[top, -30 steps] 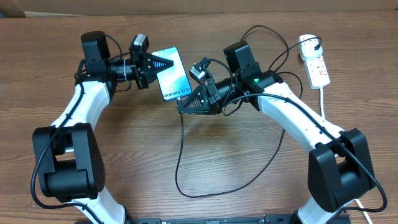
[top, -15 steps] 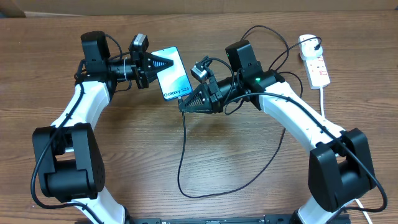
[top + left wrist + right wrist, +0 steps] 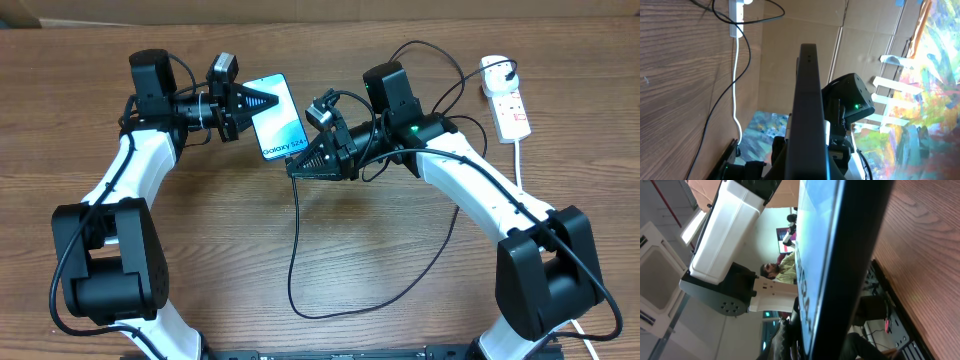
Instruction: Plug charger to phone and switch on socket
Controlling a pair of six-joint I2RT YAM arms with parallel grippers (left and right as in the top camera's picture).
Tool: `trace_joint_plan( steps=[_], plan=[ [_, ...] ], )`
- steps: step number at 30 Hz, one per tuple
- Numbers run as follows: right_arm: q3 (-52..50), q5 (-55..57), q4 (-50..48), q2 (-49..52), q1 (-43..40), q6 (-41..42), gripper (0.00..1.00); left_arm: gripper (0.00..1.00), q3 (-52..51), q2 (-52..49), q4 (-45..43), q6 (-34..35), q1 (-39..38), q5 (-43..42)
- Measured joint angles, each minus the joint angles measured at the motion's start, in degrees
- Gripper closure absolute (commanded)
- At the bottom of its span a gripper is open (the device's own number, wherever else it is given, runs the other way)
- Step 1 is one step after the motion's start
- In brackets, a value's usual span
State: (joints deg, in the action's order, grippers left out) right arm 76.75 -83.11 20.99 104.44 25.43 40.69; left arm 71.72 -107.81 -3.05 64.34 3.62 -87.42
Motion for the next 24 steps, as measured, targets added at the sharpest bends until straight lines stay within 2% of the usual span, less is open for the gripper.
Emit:
trace_joint_plan(
  steps=[11,24],
  plan=[
    [0.0,0.0,-0.1,0.0,0.0,-0.5,0.96,0.96,0.0,0.0,0.0,0.1,0.0,0.0],
    [0.0,0.4,0.3,0.0,0.0,-5.6,0.96,0.96,0.0,0.0,0.0,1.4,0.0,0.0]
  ],
)
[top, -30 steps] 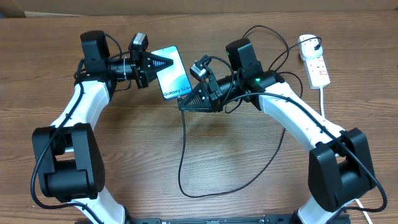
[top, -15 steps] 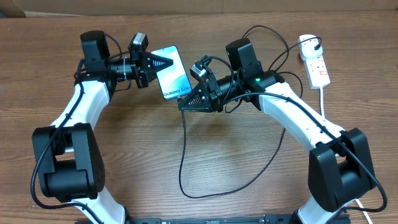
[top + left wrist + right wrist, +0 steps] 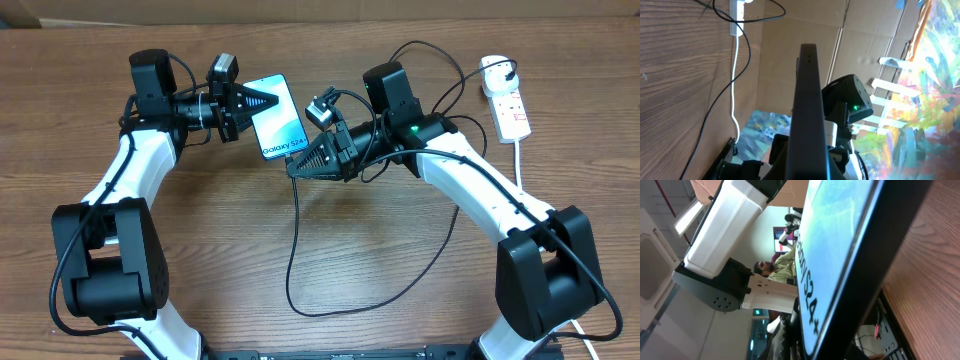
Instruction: Plug charger to phone and switch on socket
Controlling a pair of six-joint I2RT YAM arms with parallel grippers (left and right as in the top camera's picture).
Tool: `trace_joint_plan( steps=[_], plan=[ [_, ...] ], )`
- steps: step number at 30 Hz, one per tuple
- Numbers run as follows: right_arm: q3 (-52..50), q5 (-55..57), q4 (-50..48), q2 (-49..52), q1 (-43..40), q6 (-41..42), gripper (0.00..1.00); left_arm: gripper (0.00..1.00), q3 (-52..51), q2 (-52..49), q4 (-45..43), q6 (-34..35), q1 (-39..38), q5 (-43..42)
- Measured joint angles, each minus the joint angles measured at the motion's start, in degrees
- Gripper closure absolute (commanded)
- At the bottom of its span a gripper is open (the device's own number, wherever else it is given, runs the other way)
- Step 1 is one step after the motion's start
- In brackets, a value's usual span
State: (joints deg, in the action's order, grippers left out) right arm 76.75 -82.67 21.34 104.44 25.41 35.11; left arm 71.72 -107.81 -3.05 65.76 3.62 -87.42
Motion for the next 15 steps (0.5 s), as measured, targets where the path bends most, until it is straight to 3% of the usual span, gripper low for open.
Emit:
trace_joint_plan(
  steps=[15],
  plan=[
    [0.0,0.3,0.8,0.0,-0.8,0.5,0.96,0.96,0.0,0.0,0.0,0.1,0.0,0.8]
  ],
)
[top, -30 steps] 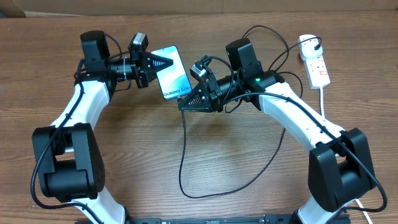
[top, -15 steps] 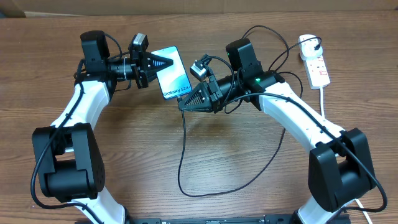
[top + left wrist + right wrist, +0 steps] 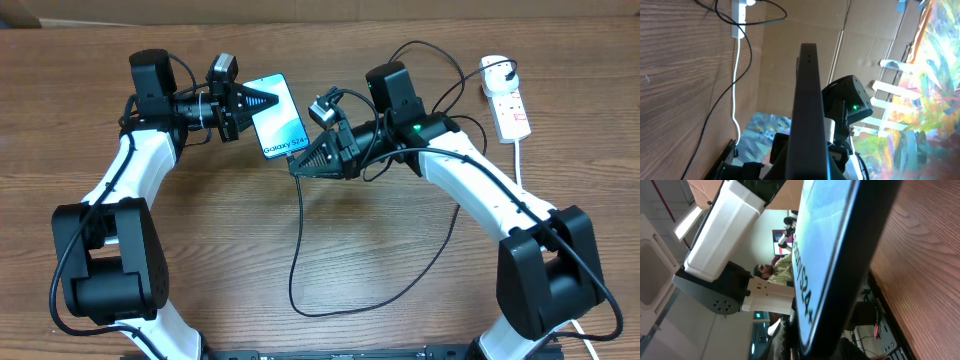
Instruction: Plug charger to phone and switch on socket
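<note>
The phone (image 3: 280, 120), with a lit blue screen, is held off the table at its left edge by my left gripper (image 3: 262, 102), which is shut on it. My right gripper (image 3: 298, 166) sits at the phone's lower end, shut on the charger plug; the plug itself is hidden between the fingers. The black charger cable (image 3: 297, 250) hangs from it and loops across the table. The white socket strip (image 3: 510, 105) lies at the far right with a plug in it. The phone is edge-on (image 3: 807, 110) in the left wrist view and fills the right wrist view (image 3: 840, 255).
The wooden table (image 3: 220, 260) carries only the cable loop in front. The strip's white lead (image 3: 520, 165) runs down past the right arm. Both arms meet near the table's back middle. A cardboard wall stands behind.
My right gripper has shifted very slightly at the phone's lower end, and the phone looks a little less tilted in the right wrist view. The left gripper holds still.
At the oldest moment my left gripper held the phone up and my right gripper was at its lower end with the cable. Then the phone's angle in the right wrist view changed a little. Now it lies between the two, with both grips unchanged.
</note>
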Controlling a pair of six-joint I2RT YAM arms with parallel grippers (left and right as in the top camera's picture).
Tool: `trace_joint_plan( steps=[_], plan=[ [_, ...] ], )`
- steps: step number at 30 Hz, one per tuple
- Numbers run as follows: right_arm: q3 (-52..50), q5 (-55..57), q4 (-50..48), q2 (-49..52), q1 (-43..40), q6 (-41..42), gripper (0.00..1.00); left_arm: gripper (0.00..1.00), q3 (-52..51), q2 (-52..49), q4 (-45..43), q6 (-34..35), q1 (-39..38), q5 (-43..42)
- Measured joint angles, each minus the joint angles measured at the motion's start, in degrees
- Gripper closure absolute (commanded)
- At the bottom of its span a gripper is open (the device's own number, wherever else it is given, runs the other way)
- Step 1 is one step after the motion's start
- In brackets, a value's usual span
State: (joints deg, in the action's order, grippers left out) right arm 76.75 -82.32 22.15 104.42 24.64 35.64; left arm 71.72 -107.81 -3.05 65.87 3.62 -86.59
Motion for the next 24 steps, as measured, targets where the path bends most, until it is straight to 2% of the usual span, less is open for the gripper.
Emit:
trace_joint_plan(
  steps=[13,24],
  plan=[
    [0.0,-0.2,0.8,0.0,-0.6,0.2,0.96,0.96,0.0,0.0,0.0,0.0,0.0,0.5],
    [0.0,0.1,4.7,0.0,-0.9,-3.3,0.96,0.96,0.0,0.0,0.0,0.0,-0.4,0.3]
  ],
)
